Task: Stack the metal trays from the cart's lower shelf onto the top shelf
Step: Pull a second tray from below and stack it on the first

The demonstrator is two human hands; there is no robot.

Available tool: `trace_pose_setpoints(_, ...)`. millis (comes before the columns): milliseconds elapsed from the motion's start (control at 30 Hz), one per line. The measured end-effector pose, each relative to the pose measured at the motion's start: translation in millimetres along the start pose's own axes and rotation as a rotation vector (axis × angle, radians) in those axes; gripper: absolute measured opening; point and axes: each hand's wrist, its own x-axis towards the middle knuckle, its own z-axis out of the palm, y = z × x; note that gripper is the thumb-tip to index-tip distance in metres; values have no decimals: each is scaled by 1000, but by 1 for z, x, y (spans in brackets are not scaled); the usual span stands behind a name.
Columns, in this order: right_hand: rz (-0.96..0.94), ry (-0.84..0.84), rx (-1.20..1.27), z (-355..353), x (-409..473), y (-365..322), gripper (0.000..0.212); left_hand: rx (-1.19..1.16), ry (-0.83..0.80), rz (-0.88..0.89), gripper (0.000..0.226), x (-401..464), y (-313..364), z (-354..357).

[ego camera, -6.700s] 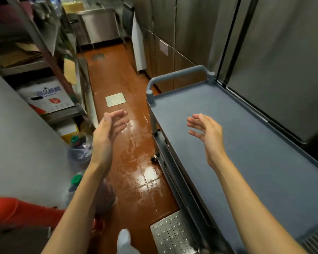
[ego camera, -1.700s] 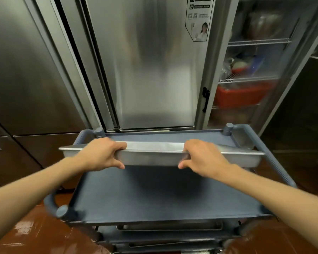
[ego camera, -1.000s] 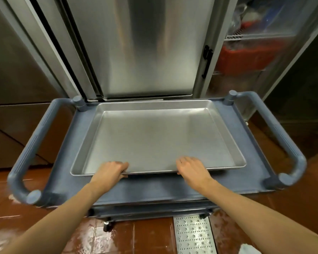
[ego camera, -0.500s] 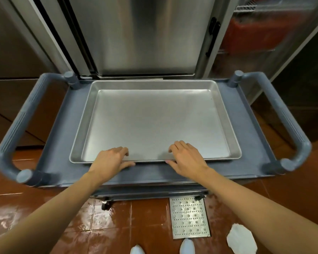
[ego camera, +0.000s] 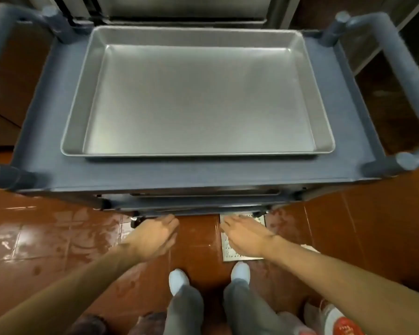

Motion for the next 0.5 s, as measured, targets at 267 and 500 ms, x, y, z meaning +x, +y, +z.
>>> trace_pose_setpoints(267, 429, 91, 51, 84, 83, 78, 40, -88, 108, -346, 55, 92, -76, 97)
trace_pose_setpoints(500, 505, 90, -43, 158, 147, 120, 55, 43, 61, -399, 51, 149, -118, 162)
